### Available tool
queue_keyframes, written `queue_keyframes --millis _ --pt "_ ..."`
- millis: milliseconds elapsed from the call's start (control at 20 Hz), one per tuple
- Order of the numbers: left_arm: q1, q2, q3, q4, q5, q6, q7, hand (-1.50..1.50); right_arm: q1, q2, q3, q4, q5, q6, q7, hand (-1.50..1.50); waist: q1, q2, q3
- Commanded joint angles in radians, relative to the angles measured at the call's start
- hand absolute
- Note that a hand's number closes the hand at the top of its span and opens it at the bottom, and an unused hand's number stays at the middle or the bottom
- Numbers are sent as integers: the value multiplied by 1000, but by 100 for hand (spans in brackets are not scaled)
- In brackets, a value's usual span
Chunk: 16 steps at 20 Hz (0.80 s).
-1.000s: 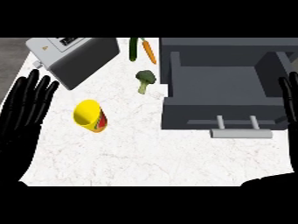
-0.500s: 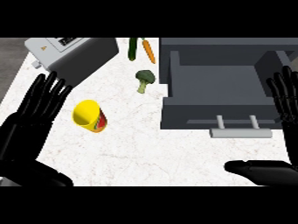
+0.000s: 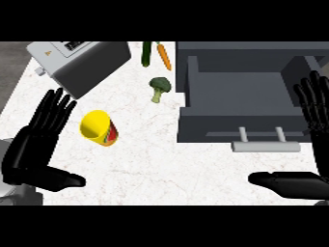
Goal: Pick up the cup, place it into the drawer and close the drawer
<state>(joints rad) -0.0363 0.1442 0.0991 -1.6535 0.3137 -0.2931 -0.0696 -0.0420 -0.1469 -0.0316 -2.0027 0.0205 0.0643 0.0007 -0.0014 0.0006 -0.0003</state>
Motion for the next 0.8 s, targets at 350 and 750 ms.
queue_keyframes --millis 350,750 --pt "-86 29 63 421 -165 6 -252 -150 62 27 21 -36 27 18 -27 -150 -4 0 0" --pt "-260 66 106 866 -264 28 -495 -150 -61 18 -8 127 35 27 -61 -150 -7 4 -1"
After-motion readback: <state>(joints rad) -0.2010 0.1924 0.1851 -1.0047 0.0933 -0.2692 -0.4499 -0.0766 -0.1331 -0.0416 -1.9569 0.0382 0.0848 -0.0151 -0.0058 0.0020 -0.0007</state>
